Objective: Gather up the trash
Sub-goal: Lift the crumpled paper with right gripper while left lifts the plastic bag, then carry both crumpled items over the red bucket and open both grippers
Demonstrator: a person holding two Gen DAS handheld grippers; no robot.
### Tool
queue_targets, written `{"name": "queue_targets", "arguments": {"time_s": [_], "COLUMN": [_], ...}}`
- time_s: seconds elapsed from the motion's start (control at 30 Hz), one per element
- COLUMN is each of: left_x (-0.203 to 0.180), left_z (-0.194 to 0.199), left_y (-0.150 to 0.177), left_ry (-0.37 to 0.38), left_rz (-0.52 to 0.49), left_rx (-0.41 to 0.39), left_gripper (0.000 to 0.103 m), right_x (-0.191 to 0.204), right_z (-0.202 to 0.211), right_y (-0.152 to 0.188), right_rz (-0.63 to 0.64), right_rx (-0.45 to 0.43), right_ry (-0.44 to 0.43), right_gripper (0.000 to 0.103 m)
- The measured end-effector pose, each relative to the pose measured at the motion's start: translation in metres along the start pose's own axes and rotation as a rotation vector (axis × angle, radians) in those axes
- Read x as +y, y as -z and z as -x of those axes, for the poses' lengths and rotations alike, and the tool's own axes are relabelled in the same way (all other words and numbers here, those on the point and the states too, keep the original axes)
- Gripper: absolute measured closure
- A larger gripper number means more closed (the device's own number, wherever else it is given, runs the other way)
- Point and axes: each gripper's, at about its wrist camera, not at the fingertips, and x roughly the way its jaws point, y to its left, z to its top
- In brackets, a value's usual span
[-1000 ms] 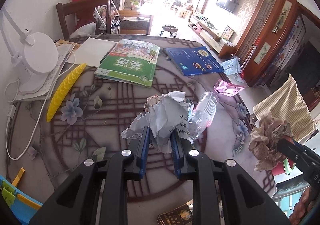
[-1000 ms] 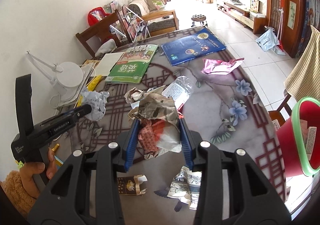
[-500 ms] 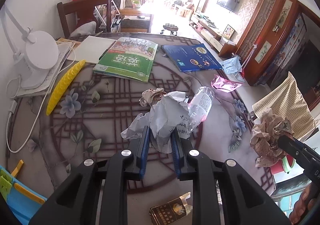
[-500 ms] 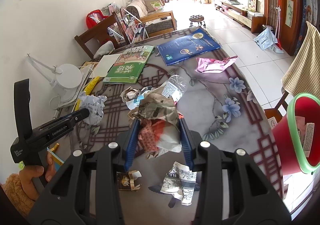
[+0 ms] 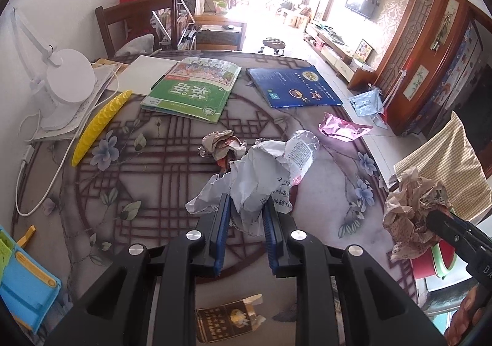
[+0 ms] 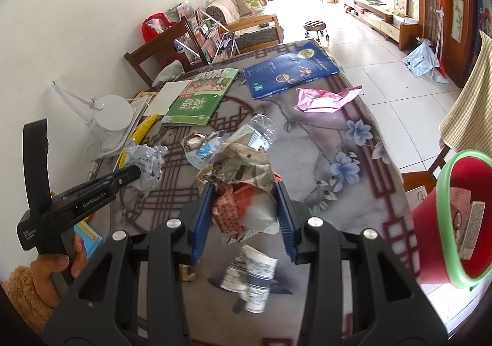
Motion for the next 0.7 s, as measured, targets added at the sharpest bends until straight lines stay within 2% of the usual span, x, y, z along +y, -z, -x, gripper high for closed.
{"name": "queue_targets", "arguments": {"time_s": [0.4, 0.7], "left_x": [-0.063, -0.106], "left_z": [0.006, 0.007], "left_y": [0.014, 0.026], "left_ry": [-0.032, -0.044], "left_rz": [0.029, 0.000], "left_rx": [-0.010, 0.008], "left_gripper": [0.084, 0.084], "right_x": [-0.064, -0.109], "right_z": [0.025, 0.048], "right_y": [-0.011, -0.006], "right_rz": [0.020, 0.003], "right_rx": [0.000, -0.012], "right_ry": [-0.020, -0.009], "right_gripper": [0.064, 0.064]}}
